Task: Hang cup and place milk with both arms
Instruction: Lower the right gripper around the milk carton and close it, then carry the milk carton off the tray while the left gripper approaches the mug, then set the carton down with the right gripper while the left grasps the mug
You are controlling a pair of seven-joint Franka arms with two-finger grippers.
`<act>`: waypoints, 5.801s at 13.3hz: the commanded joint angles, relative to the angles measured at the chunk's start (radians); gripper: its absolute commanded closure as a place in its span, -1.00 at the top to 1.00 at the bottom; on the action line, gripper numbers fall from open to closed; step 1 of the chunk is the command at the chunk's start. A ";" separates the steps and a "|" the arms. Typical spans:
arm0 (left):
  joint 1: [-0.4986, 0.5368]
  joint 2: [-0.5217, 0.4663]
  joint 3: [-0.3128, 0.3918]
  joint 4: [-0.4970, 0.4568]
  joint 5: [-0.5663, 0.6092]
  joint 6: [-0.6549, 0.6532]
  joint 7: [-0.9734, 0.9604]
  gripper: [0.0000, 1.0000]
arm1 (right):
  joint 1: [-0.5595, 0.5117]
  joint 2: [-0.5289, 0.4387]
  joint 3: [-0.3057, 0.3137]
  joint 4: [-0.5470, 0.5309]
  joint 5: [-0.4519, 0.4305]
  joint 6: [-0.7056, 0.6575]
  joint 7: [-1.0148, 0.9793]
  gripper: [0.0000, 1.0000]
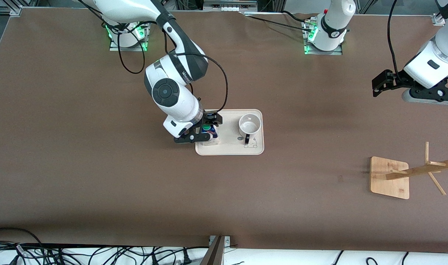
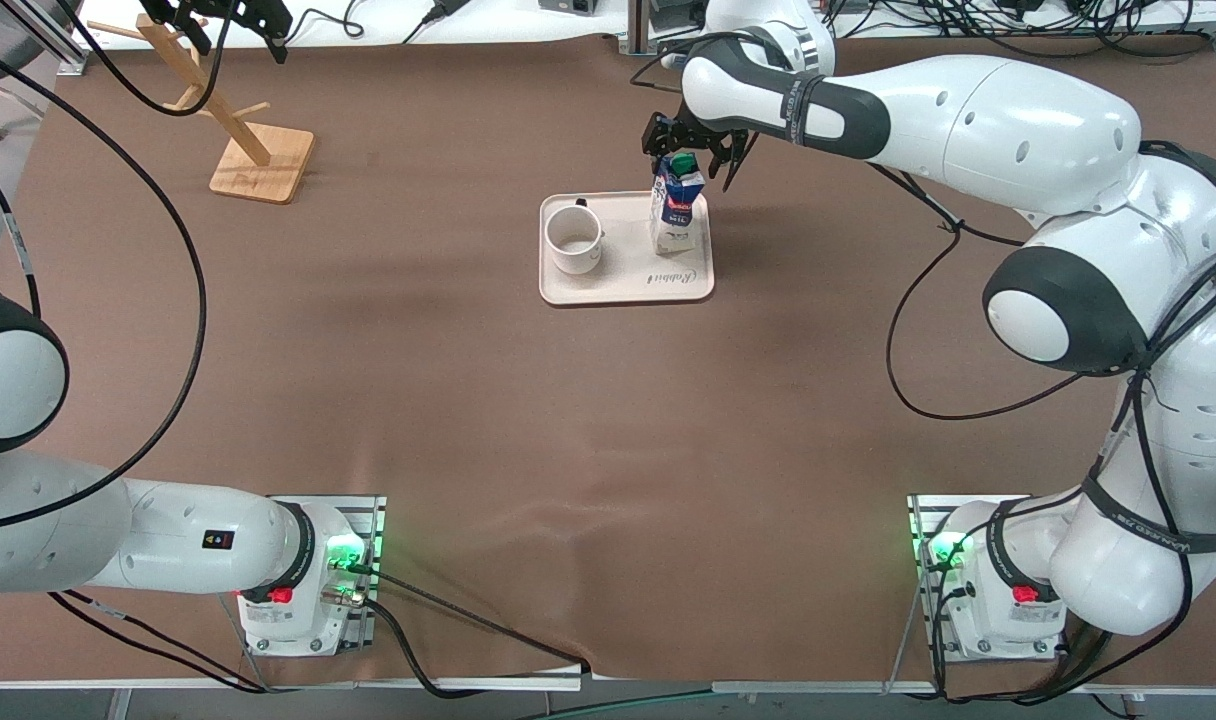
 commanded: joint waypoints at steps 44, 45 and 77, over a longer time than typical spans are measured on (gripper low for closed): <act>-0.010 0.020 -0.029 0.048 -0.018 -0.023 -0.050 1.00 | -0.008 -0.343 -0.281 0.008 -0.143 -0.439 -0.170 -0.22; -0.016 0.020 -0.038 0.050 -0.020 -0.023 -0.063 1.00 | -0.014 -0.340 -0.330 0.007 -0.138 -0.441 -0.256 -0.22; -0.407 0.667 -0.284 0.047 0.281 0.584 -0.686 1.00 | -0.272 -0.449 -0.339 -0.642 -0.133 0.013 -0.545 -0.22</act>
